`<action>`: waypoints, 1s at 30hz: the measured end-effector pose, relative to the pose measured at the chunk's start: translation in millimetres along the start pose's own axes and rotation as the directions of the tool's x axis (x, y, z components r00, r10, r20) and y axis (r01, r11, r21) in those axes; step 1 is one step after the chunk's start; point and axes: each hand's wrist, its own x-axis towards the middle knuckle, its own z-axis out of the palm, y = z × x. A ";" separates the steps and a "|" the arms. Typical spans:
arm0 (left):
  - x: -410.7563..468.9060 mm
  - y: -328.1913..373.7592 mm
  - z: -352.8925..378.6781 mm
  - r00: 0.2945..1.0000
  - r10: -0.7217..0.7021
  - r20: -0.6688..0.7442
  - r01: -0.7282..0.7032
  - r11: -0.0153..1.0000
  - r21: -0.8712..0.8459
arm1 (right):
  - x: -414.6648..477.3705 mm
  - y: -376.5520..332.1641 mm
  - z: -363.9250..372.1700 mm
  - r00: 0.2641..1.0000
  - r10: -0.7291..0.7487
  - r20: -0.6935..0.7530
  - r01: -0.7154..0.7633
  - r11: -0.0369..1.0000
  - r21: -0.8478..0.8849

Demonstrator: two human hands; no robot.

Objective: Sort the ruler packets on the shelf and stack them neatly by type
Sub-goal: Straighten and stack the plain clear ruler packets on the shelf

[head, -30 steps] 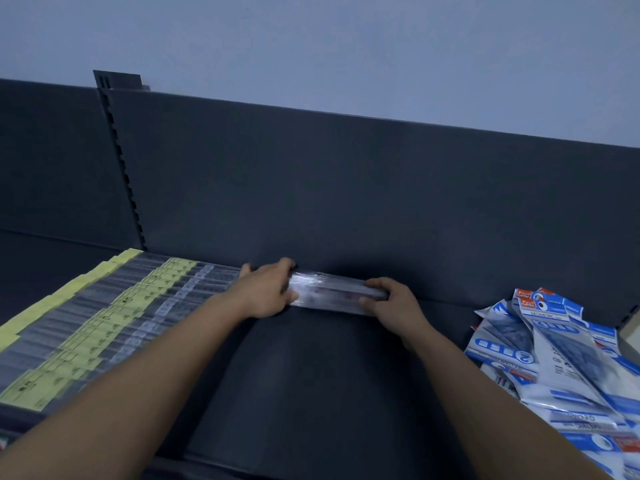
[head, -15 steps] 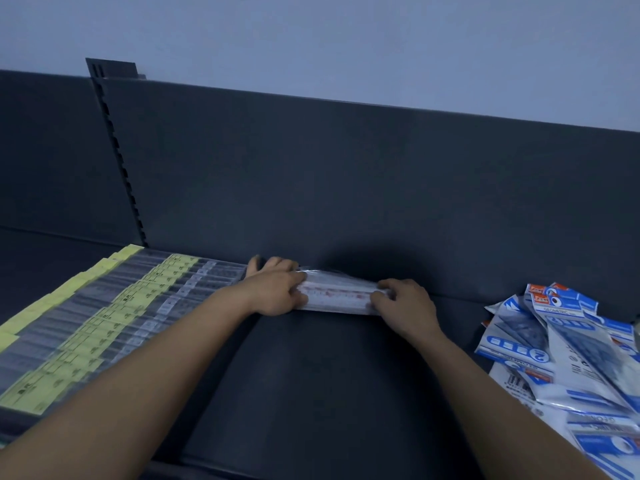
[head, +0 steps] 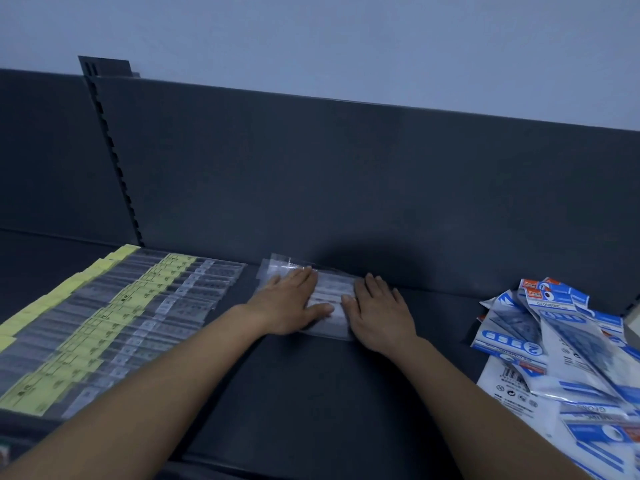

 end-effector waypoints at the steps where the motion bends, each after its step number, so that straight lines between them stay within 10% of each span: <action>1: -1.9 -1.6 2.5 1.000 0.000 -0.014 0.000 1.000 -0.025 | -2.7 0.7 1.2 1.000 -0.001 -0.004 0.001 1.000 -0.013; 30: -85.9 25.2 19.7 0.996 -0.087 0.001 0.087 0.996 -0.032 | -92.7 -4.7 -1.3 0.996 -0.029 0.089 0.032 0.999 -0.026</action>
